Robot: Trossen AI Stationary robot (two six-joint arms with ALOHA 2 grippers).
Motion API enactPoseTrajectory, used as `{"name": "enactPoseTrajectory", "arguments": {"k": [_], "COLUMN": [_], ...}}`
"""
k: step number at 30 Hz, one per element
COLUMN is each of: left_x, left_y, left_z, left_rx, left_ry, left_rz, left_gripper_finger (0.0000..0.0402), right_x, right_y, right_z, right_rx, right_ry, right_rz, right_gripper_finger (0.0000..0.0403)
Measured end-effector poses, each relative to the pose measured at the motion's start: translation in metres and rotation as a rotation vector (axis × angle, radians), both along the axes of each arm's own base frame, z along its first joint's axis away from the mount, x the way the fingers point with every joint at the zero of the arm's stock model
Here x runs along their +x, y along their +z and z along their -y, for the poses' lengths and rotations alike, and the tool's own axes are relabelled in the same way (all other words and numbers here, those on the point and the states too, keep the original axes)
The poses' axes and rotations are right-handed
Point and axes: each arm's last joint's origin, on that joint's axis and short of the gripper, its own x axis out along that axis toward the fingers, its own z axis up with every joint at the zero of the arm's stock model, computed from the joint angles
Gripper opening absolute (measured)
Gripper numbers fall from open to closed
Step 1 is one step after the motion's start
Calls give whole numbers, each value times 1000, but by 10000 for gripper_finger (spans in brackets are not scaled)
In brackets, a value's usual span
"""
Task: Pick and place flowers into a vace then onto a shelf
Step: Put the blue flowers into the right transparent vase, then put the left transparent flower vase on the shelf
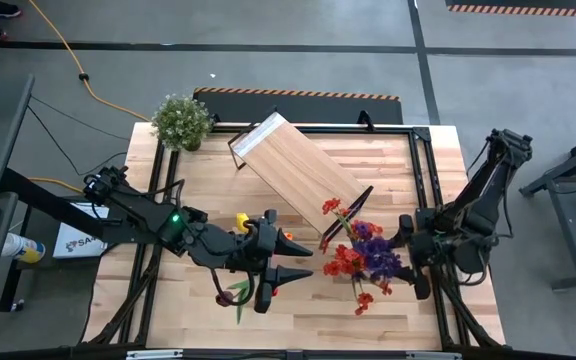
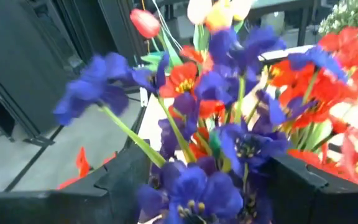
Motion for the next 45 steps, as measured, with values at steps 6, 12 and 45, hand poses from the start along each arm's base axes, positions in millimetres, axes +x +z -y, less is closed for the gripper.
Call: {"name": "enactPoseTrajectory", "arguments": {"k": [6,12,45], "left_x": [0,0,-83], "left_y": [-1,-1,53], "left_z": [0,0,7], "left_rx": [4,7,-82], "left_ry": [0,2,-177], "left_rz": [-7,-12,128], "left_gripper_finger": [211,211,211], "right_x": [-3,-6,-25], "right_y": [11,24,89], "right_z": [5,9,17], "right_rx": [-7,-15,125], "right_ry": [20,50,397], "right_rz": [63,147,770], "right_gripper_finger": [257,255,256]}}
